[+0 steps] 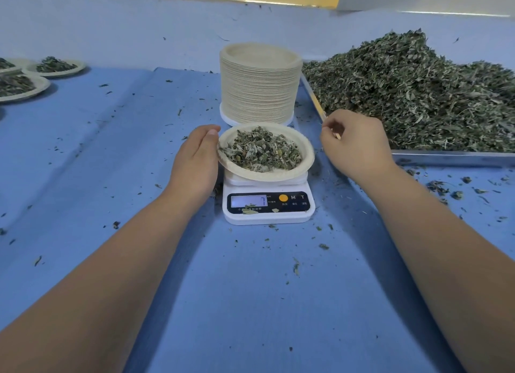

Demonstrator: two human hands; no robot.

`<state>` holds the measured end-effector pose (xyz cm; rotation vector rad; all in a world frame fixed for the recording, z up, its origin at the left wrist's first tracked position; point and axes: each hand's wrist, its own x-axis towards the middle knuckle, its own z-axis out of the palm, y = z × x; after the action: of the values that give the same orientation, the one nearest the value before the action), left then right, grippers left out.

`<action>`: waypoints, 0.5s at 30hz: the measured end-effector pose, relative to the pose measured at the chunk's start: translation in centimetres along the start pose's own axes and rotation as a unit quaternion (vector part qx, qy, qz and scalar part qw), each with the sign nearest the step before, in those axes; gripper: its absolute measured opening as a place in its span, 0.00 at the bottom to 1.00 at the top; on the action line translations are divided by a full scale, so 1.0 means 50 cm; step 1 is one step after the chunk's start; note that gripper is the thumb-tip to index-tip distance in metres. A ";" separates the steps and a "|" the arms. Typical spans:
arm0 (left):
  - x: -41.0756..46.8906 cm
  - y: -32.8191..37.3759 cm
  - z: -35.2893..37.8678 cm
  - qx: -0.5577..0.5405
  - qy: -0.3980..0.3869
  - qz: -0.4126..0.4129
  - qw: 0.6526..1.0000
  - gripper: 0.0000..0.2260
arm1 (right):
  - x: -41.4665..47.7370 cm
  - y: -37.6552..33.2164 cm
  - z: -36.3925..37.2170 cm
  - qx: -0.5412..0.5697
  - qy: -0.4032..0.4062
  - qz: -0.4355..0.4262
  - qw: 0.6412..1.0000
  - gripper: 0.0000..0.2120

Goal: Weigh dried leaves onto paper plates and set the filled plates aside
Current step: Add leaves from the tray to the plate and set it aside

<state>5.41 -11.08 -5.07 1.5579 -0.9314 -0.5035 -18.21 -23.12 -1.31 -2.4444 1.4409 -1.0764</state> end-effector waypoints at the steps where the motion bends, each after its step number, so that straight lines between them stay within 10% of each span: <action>1: 0.000 0.000 0.000 -0.002 -0.001 0.000 1.000 0.16 | 0.000 0.000 0.001 0.006 0.012 -0.002 1.000 0.07; 15: -0.002 0.004 0.003 0.010 -0.026 0.002 1.000 0.11 | -0.012 -0.028 0.006 -0.011 -0.010 -0.071 0.997 0.12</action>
<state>5.18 -11.06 -4.95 1.5674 -0.9824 -0.5346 -17.19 -21.96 -1.23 -2.5999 1.2972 -1.0650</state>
